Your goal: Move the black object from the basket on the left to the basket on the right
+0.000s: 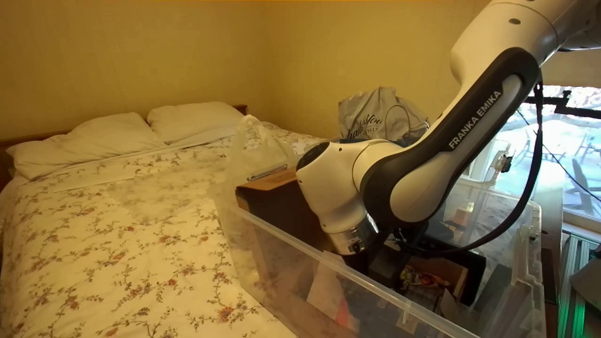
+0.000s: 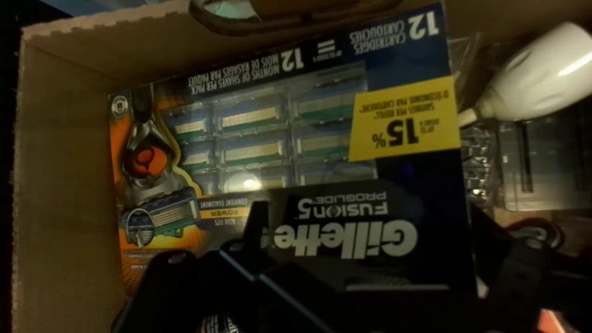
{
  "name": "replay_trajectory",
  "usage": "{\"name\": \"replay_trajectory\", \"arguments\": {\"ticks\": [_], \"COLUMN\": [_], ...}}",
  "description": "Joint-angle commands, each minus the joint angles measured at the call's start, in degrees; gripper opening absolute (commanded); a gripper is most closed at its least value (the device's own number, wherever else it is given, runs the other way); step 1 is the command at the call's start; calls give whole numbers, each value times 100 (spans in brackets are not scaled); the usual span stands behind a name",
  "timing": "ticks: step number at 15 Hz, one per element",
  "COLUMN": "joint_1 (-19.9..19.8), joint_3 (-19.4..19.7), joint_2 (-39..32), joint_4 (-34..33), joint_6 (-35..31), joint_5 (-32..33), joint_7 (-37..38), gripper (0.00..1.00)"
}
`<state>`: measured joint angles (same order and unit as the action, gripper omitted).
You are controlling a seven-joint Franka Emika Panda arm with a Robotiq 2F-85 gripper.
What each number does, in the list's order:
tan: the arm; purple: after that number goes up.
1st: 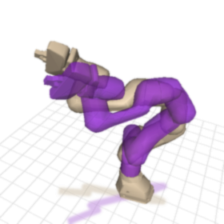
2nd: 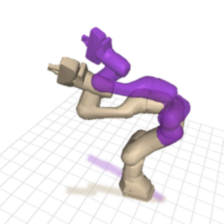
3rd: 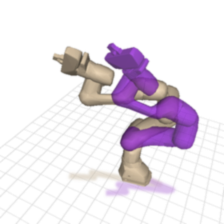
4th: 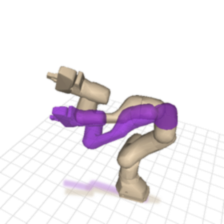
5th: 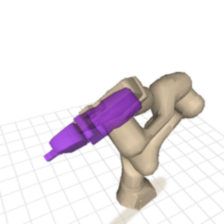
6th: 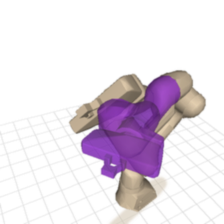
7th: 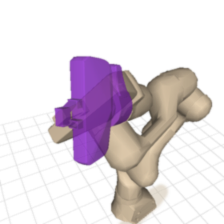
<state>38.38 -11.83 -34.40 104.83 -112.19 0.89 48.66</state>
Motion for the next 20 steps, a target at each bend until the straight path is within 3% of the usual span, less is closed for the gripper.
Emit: {"name": "replay_trajectory", "arguments": {"ticks": [1,5,6,7,13,17,18,20], "joint_1": [270,388,365,344,264,271,288,320], "joint_3": [175,117,73,33,-71,-43,-34,-12], "joint_2": [723,1192,1202,1213,1037,1151,1236,1460], "joint_4": [493,556,512,491,384,461,486,554], "joint_6": [281,1070,1179,1247,933,838,884,1060], "joint_5": [488,998,1022,1028,860,757,769,847], "joint_7": [650,1284,1323,1340,1295,1676,1887,2399], "gripper": [100,100,75,74,31,5,0,3]}}
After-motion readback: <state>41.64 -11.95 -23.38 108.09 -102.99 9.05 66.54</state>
